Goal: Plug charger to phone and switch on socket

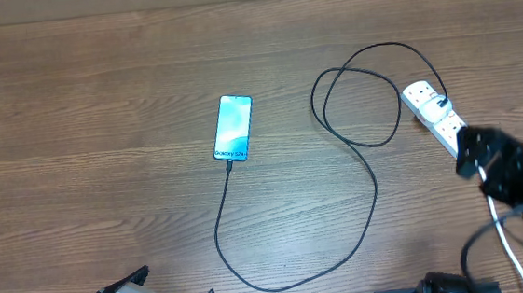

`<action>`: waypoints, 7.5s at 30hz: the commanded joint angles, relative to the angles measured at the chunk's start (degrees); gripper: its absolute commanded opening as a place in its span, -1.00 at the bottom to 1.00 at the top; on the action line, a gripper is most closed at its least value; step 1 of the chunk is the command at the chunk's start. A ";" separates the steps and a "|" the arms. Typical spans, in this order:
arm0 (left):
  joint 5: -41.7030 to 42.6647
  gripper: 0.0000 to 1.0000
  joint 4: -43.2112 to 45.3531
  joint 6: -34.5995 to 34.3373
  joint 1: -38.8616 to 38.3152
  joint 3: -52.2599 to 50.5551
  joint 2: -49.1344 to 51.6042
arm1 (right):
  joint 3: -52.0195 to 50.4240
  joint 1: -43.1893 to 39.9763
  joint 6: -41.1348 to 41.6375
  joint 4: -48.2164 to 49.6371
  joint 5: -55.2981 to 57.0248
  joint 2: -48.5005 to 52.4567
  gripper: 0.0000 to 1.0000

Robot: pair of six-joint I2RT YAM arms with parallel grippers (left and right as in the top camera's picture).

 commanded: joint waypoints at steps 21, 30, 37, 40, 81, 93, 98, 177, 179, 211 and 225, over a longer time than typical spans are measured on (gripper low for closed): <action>0.85 0.99 0.02 0.81 -0.33 -0.17 -0.44 | -0.04 0.28 -3.98 -9.42 0.90 -6.71 1.00; 0.83 0.99 0.02 0.83 -0.33 -0.15 -0.44 | -6.36 8.44 -4.00 0.96 -1.01 -10.36 1.00; 0.83 0.99 0.02 0.83 -0.33 -0.17 -0.44 | -25.14 15.13 -4.00 20.39 2.05 -22.12 1.00; 0.83 0.99 0.02 0.83 -0.33 -0.15 -0.44 | -34.58 17.97 -4.00 29.83 4.26 -27.67 1.00; 0.85 0.99 0.02 0.83 -0.33 -0.17 -0.44 | -87.93 11.63 -13.14 78.77 6.73 -48.61 1.00; 0.83 0.99 0.02 0.83 -0.33 -0.15 -0.44 | -87.93 11.63 -13.14 78.79 6.73 -48.61 1.00; 0.83 0.99 0.02 0.83 -0.33 -0.17 -0.44 | -87.93 11.63 -13.14 78.79 6.73 -48.61 1.00; -39.74 0.99 84.83 -9.49 2.36 -61.99 -10.84 | -87.93 11.63 -13.14 78.79 6.73 -48.61 1.00; -40.41 0.99 84.06 -9.55 2.43 -61.92 -10.84 | -87.93 11.63 -13.14 78.79 6.73 -48.61 1.00; -35.15 0.99 74.62 -5.86 3.74 -61.90 -10.67 | -87.93 11.63 -13.14 78.79 6.73 -48.61 1.00; -31.30 0.99 74.20 -0.48 3.76 -61.86 -10.67 | -87.93 11.63 -13.14 78.79 6.73 -48.61 1.00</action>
